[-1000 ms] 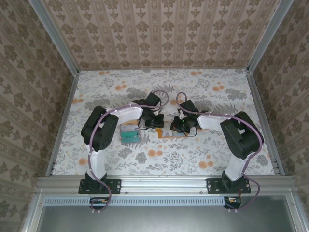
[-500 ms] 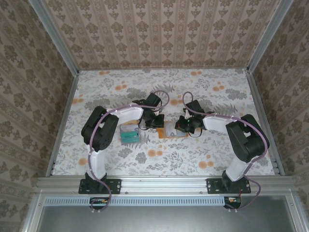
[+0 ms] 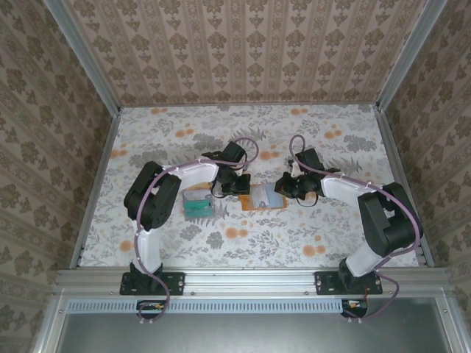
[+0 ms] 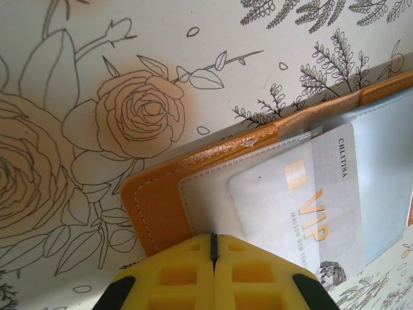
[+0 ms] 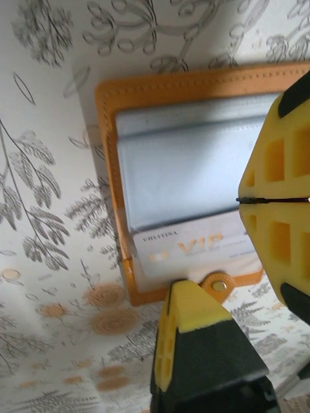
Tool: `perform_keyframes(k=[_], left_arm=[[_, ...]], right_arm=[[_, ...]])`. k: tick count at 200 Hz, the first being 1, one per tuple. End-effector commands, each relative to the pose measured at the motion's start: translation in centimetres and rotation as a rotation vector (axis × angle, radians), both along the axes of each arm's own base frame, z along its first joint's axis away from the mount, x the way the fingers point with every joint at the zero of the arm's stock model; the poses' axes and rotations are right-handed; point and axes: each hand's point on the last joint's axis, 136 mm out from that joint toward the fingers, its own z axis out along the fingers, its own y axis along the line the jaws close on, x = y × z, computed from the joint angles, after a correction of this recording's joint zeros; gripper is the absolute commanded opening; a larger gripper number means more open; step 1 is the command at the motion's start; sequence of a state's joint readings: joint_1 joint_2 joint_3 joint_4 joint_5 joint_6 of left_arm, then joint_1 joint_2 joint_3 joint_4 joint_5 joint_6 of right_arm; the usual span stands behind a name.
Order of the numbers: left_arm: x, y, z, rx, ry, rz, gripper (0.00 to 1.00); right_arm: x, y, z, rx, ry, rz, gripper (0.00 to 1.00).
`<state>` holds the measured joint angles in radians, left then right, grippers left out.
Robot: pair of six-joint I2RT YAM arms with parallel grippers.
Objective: Take the credit cards out of the card holder
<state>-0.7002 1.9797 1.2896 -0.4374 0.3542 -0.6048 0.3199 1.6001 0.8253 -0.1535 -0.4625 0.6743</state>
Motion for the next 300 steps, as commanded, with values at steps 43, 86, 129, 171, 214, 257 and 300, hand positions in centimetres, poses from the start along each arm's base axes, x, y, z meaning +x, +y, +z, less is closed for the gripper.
perform_keyframes(k=[43,86,129,171,214,257,300], left_arm=[[-1.1,1.2,-1.5,0.079,0.033,-0.019,0.01],[-1.1,1.1,-1.6,0.079,0.036,-0.017,0.01],[-1.0,1.1,-1.6,0.079,0.035,-0.016,0.01],[-1.0,1.1,-1.7,0.08,0.037,-0.018,0.01],[-1.0,1.0,-1.7,0.079,0.039,-0.019,0.01],[-1.0,1.0,-1.8,0.079,0.041,-0.018,0.01],[-0.9,0.9,-1.9,0.077,0.044,-0.015,0.01]], right_arm=[[0.3,3.5,-0.7,0.058,0.025,0.142,0.19],[0.5,3.9,-1.8,0.052,0.054,0.158,0.19],[0.2,3.5,-2.3,0.02,0.06,0.163,0.21],[0.5,2.9,-1.2,0.017,0.026,0.153,0.21],[0.4,2.7,-1.7,0.024,0.044,0.151,0.21],[0.0,2.9,-3.0,0.032,0.078,0.154,0.21],[-0.3,3.1,-3.6,0.036,0.099,0.164,0.23]])
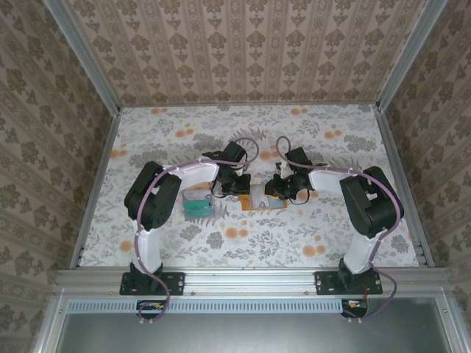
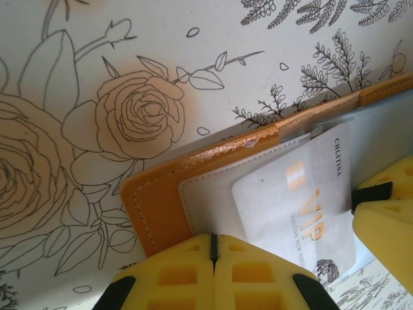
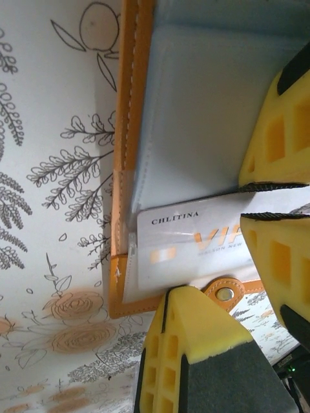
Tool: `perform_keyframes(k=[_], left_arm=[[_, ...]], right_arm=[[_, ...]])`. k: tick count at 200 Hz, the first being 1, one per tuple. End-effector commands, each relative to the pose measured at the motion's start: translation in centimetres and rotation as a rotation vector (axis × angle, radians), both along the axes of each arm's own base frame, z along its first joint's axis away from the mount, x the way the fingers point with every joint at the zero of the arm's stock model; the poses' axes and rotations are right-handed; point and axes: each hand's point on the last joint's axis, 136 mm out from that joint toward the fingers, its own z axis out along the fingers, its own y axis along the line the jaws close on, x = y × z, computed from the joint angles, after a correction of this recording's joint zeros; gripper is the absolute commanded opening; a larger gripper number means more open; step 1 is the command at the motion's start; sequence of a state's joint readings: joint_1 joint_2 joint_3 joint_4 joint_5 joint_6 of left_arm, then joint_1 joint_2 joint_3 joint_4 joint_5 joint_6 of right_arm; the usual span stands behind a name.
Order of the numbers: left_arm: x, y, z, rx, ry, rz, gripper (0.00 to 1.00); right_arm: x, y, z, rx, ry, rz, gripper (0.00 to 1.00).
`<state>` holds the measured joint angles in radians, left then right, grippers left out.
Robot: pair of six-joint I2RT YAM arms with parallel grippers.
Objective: Take the credit cards out of the card holder
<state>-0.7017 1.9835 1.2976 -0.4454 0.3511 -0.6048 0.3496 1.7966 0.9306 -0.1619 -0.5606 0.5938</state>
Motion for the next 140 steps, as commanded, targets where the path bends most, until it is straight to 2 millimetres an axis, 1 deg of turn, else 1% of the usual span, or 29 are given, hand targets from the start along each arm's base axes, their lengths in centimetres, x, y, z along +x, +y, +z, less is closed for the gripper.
perform_keyframes(k=[1,17,57,83,119,140], left_arm=[[-0.9,1.0,-1.9,0.072,0.043,-0.014,0.01],[-1.0,1.0,-1.9,0.072,0.043,-0.015,0.01],[-1.0,1.0,-1.9,0.074,0.044,-0.017,0.0],[-1.0,1.0,-1.9,0.074,0.045,-0.018,0.0],[-1.1,1.0,-2.0,0.075,0.045,-0.016,0.0],[-1.0,1.0,-1.9,0.072,0.045,-0.017,0.0]], right_arm=[[-0.7,0.3,-0.6,0.006,0.026,0.026,0.23],[-0.8,0.3,-0.7,0.003,0.031,0.027,0.23],[-0.4,-0.4,0.0,-0.024,0.002,0.011,0.24],[-0.2,-1.1,0.1,-0.031,-0.002,-0.006,0.24],[-0.3,-1.2,-0.1,-0.029,0.003,-0.01,0.23],[-0.3,-0.9,-0.2,-0.01,0.01,-0.004,0.24]])
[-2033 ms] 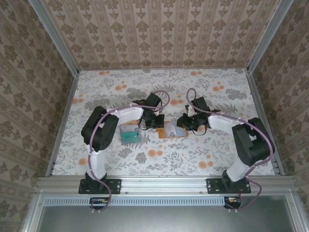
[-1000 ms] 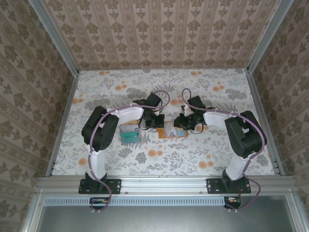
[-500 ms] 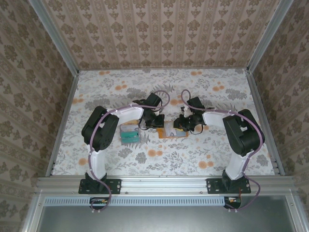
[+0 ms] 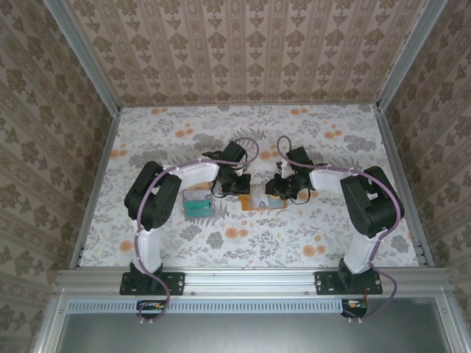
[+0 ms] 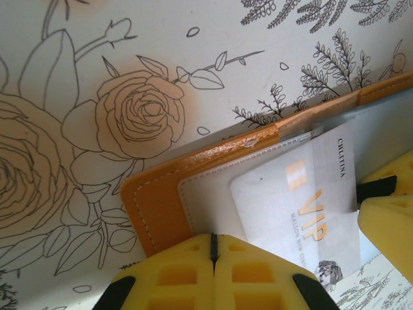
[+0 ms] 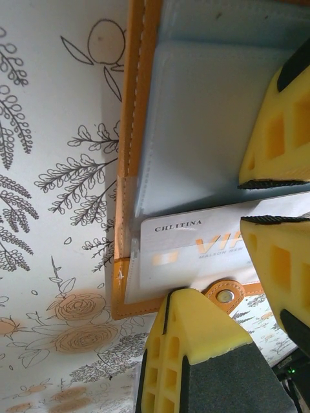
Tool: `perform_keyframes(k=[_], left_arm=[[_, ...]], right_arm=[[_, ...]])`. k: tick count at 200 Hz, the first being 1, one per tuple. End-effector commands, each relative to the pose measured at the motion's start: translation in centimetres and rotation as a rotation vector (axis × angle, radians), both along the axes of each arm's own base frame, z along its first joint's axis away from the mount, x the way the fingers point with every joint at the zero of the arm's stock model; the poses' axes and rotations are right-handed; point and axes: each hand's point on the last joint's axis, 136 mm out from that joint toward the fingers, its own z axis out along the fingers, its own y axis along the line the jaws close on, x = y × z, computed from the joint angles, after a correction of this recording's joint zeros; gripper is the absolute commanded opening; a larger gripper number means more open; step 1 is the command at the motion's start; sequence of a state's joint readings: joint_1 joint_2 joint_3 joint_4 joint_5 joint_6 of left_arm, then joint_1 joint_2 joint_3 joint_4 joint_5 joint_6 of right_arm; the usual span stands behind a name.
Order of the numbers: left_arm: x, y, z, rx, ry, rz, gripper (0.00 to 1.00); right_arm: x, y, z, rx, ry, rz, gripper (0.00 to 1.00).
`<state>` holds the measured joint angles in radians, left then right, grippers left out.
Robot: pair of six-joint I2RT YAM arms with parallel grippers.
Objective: Take the credit cards out of the card holder
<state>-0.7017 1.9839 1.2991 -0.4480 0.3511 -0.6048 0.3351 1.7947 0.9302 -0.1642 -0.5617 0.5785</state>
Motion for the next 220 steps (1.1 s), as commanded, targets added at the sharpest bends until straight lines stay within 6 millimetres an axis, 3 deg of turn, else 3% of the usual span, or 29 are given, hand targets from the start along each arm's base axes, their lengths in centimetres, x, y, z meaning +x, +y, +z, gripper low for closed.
perform_keyframes(k=[1,52,99,136,220], left_arm=[[-1.0,0.9,-1.9,0.071,0.043,-0.017,0.0],[-1.1,0.7,-1.9,0.067,0.043,-0.019,0.0],[-1.1,0.7,-1.8,0.067,0.043,-0.023,0.0],[-1.2,0.9,-1.9,0.073,0.042,-0.024,0.0],[-1.1,1.4,-2.0,0.08,0.042,-0.017,0.0]], right_arm=[[-0.6,-0.4,-0.2,-0.007,0.019,-0.002,0.24],[-1.0,1.6,-0.4,0.051,0.044,0.045,0.22],[-1.1,1.8,-0.8,0.045,0.054,0.046,0.2],[-1.2,1.2,-0.8,0.031,0.05,0.035,0.11],[-1.5,-1.2,-1.1,0.02,0.042,-0.032,0.08]])
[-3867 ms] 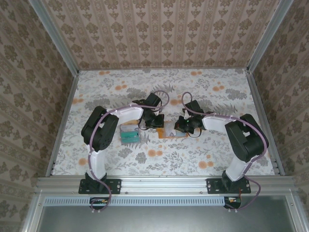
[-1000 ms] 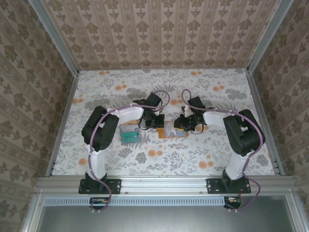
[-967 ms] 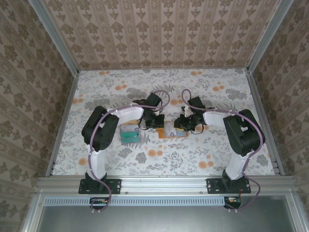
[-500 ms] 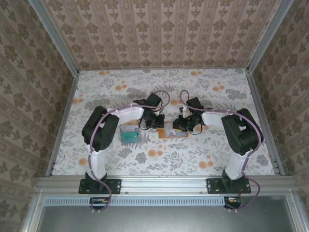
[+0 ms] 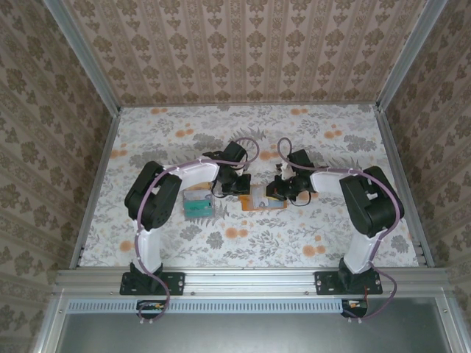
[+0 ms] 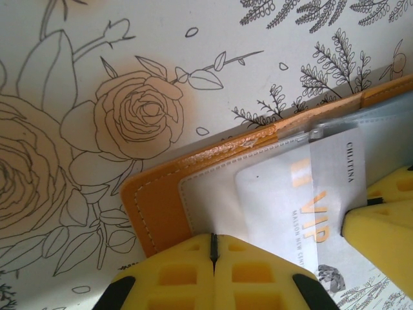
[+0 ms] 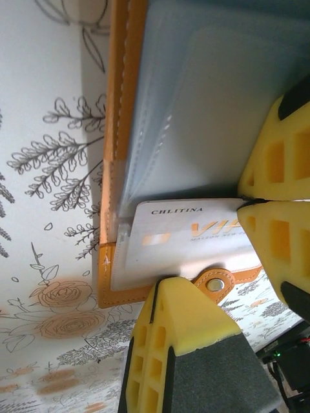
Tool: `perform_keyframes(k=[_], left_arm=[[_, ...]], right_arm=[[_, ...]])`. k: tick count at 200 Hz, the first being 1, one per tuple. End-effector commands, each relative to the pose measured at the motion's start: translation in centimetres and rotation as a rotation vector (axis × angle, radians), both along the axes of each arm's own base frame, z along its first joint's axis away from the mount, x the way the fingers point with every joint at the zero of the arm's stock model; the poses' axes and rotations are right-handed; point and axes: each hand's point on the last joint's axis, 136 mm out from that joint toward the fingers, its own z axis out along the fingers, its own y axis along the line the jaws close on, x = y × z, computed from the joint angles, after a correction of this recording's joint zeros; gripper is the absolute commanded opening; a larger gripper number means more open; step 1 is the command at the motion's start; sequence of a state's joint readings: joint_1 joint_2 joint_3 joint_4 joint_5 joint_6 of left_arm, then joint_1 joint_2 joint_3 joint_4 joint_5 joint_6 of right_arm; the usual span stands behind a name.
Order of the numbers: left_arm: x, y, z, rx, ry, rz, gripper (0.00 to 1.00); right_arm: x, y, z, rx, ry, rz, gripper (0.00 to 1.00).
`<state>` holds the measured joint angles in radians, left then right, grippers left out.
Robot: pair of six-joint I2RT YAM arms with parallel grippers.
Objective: Take the credit cards out of the card holder
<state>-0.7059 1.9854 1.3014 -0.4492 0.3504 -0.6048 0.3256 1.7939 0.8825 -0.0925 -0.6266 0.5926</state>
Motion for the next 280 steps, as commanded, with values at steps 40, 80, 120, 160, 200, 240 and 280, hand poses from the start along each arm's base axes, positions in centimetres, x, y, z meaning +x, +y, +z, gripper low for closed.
perform_keyframes(k=[40,80,120,160,200,240,280], left_arm=[[-1.1,1.6,-2.0,0.08,0.043,-0.014,0.0],[-0.9,1.6,-1.8,0.076,0.037,-0.013,0.0],[-0.7,1.4,-0.9,0.063,0.023,-0.012,0.0],[0.8,0.6,2.9,-0.014,-0.025,0.018,0.06],[3.1,1.0,9.3,-0.087,-0.139,0.063,0.4],[5.0,5.2,14.3,-0.116,-0.251,0.182,0.66],[4.9,10.0,17.4,-0.119,-0.327,0.276,0.81]], right_arm=[[-0.9,-2.9,-0.5,-0.051,0.025,-0.069,0.08],[-0.8,-3.8,0.6,-0.044,-0.01,-0.086,0.06],[-0.3,-3.7,3.0,-0.025,-0.084,-0.077,0.04],[0.1,-3.8,6.0,-0.033,-0.155,-0.051,0.03],[0.9,-3.8,10.1,-0.088,-0.276,0.0,0.0],[1.8,-1.6,13.9,-0.154,-0.403,0.127,0.0],[2.5,2.0,15.5,-0.195,-0.46,0.25,0.0]])
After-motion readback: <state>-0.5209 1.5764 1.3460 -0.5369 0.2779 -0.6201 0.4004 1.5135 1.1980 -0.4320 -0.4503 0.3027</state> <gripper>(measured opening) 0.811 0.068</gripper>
